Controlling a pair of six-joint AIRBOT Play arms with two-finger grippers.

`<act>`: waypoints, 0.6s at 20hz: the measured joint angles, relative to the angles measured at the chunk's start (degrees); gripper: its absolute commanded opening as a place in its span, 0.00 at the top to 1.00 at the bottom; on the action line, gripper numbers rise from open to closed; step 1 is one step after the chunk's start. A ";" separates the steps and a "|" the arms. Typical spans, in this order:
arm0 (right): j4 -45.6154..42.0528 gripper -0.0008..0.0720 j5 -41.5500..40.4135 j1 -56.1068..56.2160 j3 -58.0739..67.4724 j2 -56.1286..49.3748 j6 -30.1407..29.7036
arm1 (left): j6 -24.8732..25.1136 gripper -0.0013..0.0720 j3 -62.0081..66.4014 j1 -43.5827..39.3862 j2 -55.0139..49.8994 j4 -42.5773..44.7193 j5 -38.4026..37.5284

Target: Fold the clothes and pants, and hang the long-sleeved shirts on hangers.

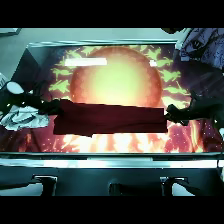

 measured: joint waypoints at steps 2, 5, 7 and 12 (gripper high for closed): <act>-0.98 0.94 2.05 1.01 2.03 -2.82 0.76 | 0.17 0.96 5.99 -0.24 -5.38 0.00 -0.76; -1.70 0.94 4.22 1.73 4.02 -5.55 1.79 | 0.22 0.96 13.99 -0.39 -11.63 0.00 -2.12; -1.97 0.94 5.44 1.92 4.59 -6.34 2.32 | 0.20 0.96 17.88 -0.39 -14.47 -0.02 -2.27; -2.12 0.94 7.91 2.10 5.07 -7.72 2.97 | -0.24 0.96 22.29 -0.74 -19.52 0.07 -2.62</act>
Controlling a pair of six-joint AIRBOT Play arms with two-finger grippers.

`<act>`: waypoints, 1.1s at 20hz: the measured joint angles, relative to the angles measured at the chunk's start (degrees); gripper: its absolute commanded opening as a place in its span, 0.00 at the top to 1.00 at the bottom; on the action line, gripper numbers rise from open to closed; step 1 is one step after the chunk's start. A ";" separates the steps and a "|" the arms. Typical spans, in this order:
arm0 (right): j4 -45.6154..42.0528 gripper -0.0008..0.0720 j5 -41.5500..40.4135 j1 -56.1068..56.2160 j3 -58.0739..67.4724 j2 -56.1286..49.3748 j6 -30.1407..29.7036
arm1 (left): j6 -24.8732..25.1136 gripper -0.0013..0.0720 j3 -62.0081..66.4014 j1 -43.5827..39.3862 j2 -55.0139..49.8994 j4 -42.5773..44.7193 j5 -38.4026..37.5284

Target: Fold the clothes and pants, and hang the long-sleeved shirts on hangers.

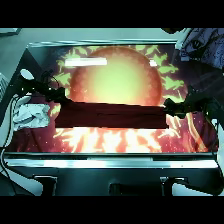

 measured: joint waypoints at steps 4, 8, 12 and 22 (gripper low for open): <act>0.17 0.47 0.66 -0.09 0.17 -2.34 0.11 | -0.07 0.62 0.85 -0.57 -2.97 0.02 0.72; 0.00 0.24 -3.91 -3.85 3.08 -3.28 1.55 | -1.75 0.50 3.32 -0.07 -3.41 0.02 0.81; 1.60 0.17 -10.32 -11.56 4.83 -4.83 -0.81 | -2.89 0.50 6.08 0.63 -1.31 1.51 -0.22; 14.25 0.40 -17.03 -11.61 5.40 -14.95 -13.09 | -3.65 0.50 7.37 0.79 2.84 4.04 -0.74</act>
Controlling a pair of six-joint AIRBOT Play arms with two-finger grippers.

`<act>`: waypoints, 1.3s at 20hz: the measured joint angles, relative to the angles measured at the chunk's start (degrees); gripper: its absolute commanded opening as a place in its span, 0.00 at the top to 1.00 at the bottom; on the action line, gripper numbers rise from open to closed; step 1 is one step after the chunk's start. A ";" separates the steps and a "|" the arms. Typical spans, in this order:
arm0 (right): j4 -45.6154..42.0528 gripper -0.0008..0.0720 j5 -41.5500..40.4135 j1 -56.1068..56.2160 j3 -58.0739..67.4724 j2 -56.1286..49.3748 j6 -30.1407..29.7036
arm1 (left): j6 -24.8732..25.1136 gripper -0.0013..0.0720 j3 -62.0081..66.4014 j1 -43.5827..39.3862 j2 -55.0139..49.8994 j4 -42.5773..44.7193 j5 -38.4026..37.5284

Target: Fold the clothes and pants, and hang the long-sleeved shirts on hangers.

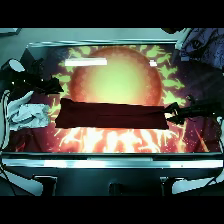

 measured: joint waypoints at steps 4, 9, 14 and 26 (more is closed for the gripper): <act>-0.24 0.94 2.23 3.61 -0.13 -1.18 -1.20 | -0.94 0.66 0.02 -0.17 0.59 0.28 0.00; -4.70 0.94 1.53 4.59 1.57 5.92 3.04 | -1.51 0.96 0.00 -4.15 0.07 -0.20 0.72; -14.56 0.94 -5.16 4.72 9.07 15.96 11.80 | -6.05 0.96 0.00 -14.56 -3.34 -2.95 5.73; -24.83 0.94 -20.96 4.70 29.49 22.80 22.58 | -13.40 0.96 0.00 -46.75 -14.99 -24.74 38.86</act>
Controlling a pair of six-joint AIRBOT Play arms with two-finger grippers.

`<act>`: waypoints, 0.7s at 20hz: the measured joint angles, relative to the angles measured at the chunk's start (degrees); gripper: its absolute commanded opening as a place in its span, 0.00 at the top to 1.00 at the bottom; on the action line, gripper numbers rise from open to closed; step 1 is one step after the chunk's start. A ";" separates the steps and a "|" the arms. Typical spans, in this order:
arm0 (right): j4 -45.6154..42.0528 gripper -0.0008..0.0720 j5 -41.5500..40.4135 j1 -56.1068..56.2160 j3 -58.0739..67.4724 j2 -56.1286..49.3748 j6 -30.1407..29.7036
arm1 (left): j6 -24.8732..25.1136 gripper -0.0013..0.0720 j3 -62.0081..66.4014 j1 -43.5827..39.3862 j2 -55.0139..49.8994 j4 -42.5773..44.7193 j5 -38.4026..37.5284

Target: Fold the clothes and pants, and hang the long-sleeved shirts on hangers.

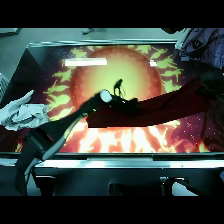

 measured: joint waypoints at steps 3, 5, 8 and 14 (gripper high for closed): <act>0.11 0.94 -2.03 0.00 1.36 0.09 1.18 | -2.21 0.96 0.00 -5.03 -2.73 -5.22 5.51; 0.92 0.94 -2.91 0.00 1.73 0.11 1.73 | -2.99 0.96 0.00 -7.41 -4.31 -8.17 7.63; 1.57 0.94 -3.65 0.00 1.99 0.11 2.12 | -3.56 0.96 0.00 -9.27 -5.75 -10.82 9.64; 3.04 0.94 -3.65 0.39 2.08 0.11 3.98 | 0.28 0.96 0.00 -4.24 -3.63 -10.88 3.10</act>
